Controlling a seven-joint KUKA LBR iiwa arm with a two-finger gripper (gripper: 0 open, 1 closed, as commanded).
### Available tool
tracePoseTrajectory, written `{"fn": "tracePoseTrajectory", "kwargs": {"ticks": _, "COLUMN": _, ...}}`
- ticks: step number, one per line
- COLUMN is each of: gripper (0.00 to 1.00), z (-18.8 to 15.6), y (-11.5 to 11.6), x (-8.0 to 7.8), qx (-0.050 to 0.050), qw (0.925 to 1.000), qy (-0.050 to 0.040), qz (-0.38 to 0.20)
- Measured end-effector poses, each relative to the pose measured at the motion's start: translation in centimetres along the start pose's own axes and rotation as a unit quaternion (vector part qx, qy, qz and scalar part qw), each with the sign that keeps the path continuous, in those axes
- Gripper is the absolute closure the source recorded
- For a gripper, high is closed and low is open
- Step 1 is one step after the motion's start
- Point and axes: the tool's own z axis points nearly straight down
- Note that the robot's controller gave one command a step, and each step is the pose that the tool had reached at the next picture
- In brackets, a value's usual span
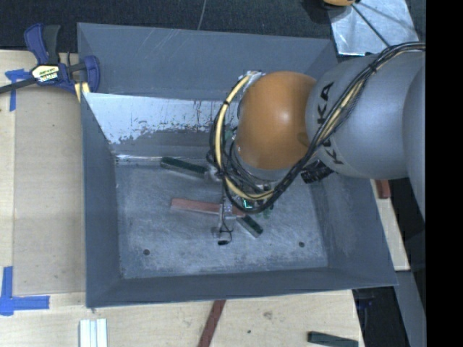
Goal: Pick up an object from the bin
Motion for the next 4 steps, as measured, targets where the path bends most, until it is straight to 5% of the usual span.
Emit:
{"fn": "tracePoseTrajectory", "kwargs": {"ticks": 1, "gripper": 0.0, "z": -0.4, "y": 0.0, "x": -0.2, "qx": 0.0, "qw": 1.0, "qy": -0.0039, "qz": 0.001}}
{"fn": "tracePoseTrajectory", "kwargs": {"ticks": 2, "gripper": 1.0, "z": 8.2, "y": -0.6, "x": -2.9, "qx": 0.0, "qw": 0.9965, "qy": -0.0034, "qz": -0.084}}
{"fn": "tracePoseTrajectory", "kwargs": {"ticks": 3, "gripper": 1.0, "z": 8.2, "y": -0.6, "x": -2.9, "qx": 0.0, "qw": 0.9965, "qy": -0.0034, "qz": -0.083}}
{"fn": "tracePoseTrajectory", "kwargs": {"ticks": 4, "gripper": 1.0, "z": 2.6, "y": -1.8, "x": -4.5, "qx": 0.0, "qw": 0.9967, "qy": -0.0023, "qz": -0.081}}
